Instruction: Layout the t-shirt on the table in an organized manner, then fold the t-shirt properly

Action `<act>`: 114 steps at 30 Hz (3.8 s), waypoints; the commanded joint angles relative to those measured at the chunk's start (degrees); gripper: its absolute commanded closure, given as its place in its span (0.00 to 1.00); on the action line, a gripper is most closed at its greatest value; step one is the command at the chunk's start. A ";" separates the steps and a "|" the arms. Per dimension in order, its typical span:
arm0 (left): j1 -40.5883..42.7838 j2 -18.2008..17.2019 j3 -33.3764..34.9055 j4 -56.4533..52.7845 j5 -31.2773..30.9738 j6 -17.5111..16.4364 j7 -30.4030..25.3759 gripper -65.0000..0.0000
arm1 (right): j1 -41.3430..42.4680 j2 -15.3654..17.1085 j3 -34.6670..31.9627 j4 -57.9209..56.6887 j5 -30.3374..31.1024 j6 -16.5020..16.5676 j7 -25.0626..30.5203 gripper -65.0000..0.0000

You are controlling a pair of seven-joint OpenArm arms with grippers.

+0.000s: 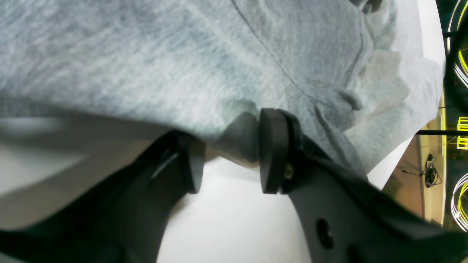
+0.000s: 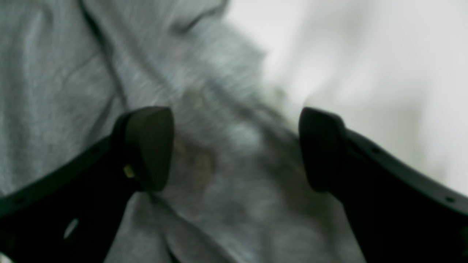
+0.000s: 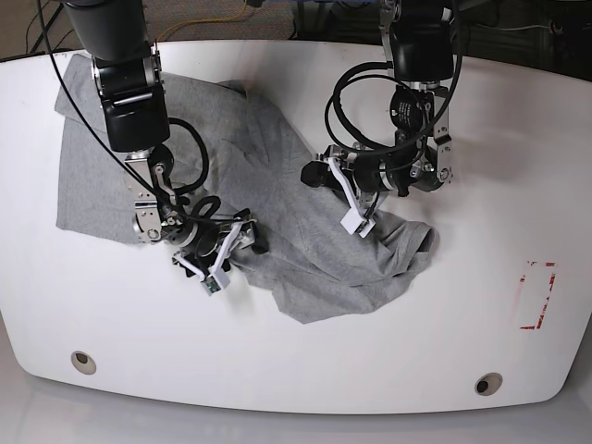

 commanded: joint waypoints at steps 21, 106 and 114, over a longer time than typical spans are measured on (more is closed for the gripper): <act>-0.91 -4.47 -0.14 0.93 -0.43 -0.24 -0.14 0.93 | 0.55 -1.59 -0.74 -0.18 0.29 -0.63 4.07 1.00; -5.13 -2.45 19.03 -5.22 -21.44 -6.48 4.25 0.44 | -27.76 2.90 20.00 46.50 0.29 -10.21 -8.41 0.19; -5.48 -1.48 23.25 -5.31 -21.26 -4.72 2.23 0.44 | -28.38 2.90 20.09 46.77 0.38 -10.21 -8.41 0.20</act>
